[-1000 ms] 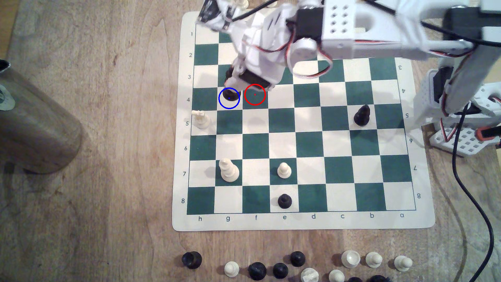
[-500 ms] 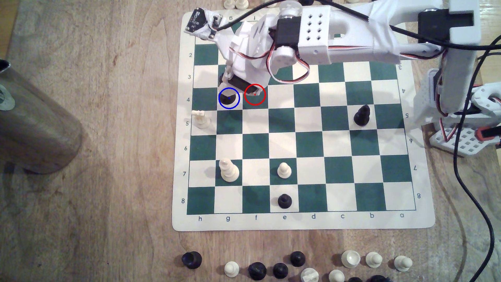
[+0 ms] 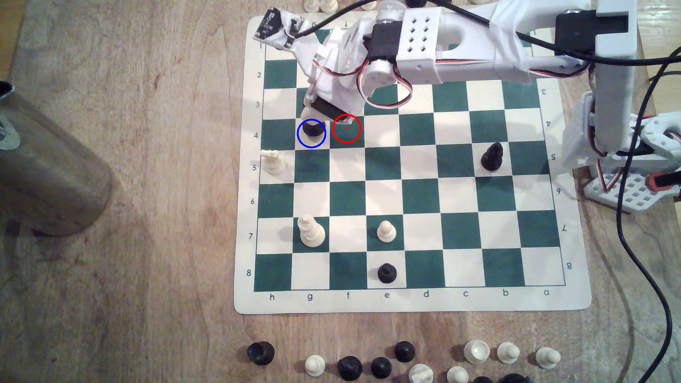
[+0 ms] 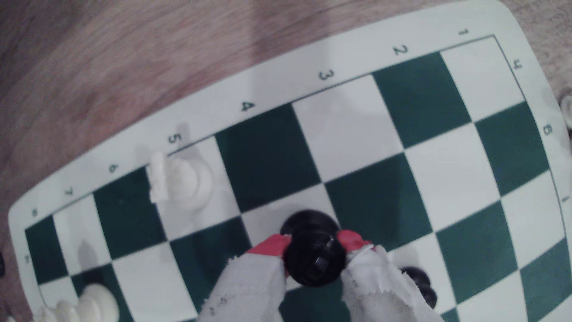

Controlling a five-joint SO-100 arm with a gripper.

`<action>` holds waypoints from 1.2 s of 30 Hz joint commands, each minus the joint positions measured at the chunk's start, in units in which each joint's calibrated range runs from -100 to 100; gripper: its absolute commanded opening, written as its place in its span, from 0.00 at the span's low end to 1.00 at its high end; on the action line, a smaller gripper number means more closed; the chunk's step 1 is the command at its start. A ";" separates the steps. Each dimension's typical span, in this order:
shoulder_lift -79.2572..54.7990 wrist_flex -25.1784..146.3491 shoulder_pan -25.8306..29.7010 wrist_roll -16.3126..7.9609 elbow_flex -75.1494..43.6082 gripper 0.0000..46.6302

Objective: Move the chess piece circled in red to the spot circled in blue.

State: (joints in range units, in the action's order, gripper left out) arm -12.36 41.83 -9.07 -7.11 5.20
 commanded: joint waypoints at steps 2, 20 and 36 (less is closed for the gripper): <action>1.41 -1.13 0.90 -0.10 -5.56 0.02; 0.39 -1.37 0.90 0.29 -4.65 0.02; 3.78 -6.45 -0.20 -0.44 1.97 0.80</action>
State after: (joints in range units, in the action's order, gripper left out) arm -13.78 35.62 -8.85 -7.30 7.64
